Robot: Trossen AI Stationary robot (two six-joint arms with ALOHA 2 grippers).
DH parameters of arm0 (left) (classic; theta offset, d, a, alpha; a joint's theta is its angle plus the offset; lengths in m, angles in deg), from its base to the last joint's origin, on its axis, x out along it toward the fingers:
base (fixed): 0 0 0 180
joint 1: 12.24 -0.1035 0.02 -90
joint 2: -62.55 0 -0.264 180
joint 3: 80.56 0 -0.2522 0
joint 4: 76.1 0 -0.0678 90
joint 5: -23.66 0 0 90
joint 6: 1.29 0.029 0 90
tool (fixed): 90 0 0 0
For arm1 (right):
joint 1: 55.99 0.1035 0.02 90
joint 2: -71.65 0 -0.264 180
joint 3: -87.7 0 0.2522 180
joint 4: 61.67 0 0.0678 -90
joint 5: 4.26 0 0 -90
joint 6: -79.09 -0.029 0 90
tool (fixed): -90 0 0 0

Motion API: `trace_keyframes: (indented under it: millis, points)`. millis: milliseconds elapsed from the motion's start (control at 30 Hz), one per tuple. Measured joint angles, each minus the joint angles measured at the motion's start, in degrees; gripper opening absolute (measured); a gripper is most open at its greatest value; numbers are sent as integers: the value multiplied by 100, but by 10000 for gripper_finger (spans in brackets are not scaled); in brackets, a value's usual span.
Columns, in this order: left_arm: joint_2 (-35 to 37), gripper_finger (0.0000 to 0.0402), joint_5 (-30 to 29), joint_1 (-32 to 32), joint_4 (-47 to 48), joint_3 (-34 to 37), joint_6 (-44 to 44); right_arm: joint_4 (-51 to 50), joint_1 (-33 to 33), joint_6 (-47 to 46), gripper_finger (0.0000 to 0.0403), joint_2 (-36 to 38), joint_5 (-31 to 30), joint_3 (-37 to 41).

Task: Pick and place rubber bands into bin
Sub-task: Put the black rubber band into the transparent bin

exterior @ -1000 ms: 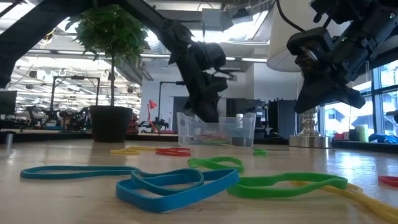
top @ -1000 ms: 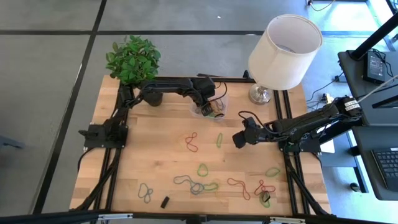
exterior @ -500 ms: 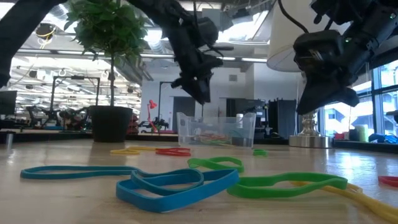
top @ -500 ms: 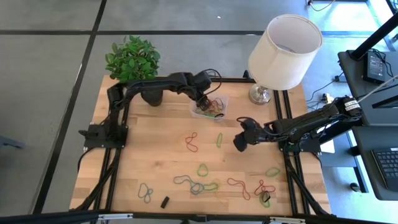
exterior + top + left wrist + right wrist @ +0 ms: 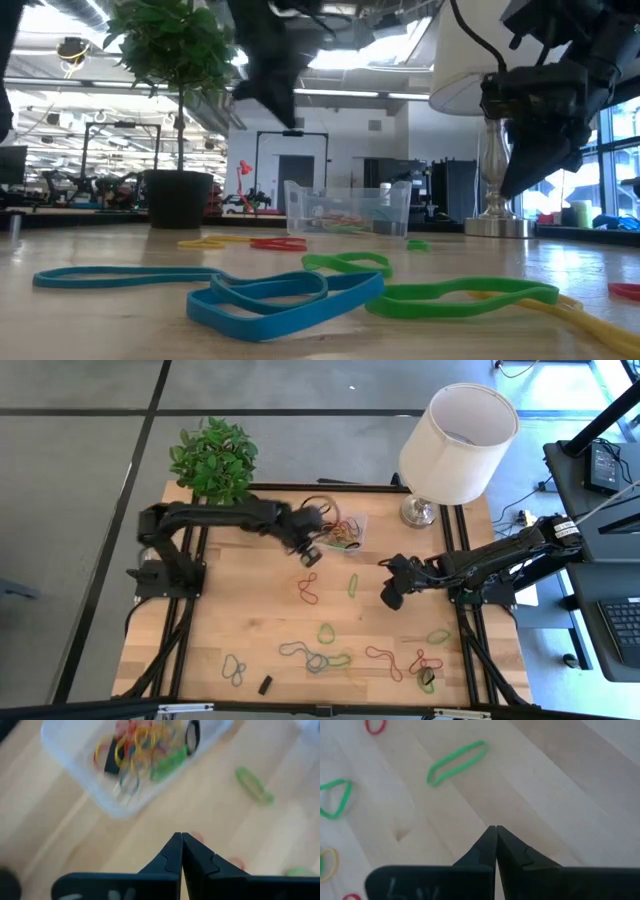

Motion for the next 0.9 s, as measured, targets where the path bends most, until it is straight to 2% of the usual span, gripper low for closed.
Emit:
trace_keyframes:
  millis: [233,333,433,533,633,900]
  points:
    - [1524,2,-686,1015,-730,1694,-1157,3,130,-147,10,1,133,-3]
    - [2045,2,-941,1335,-911,2260,-1334,-134,223,-231,4,2,421,-150]
    - [2475,1,-1005,1541,-1000,2778,-1413,-558,387,-537,3,2,450,-501]
    - [2827,1,-972,1664,-1052,3264,-1476,-1394,530,-1182,2,-115,445,-1014]
    - [3168,2,-695,1779,-1305,3724,-1480,-2056,761,-1915,2,-315,489,-1557]
    - [3876,2,-561,2015,-1950,4658,-1426,-2419,1689,-4081,3,-1163,1392,-2375]
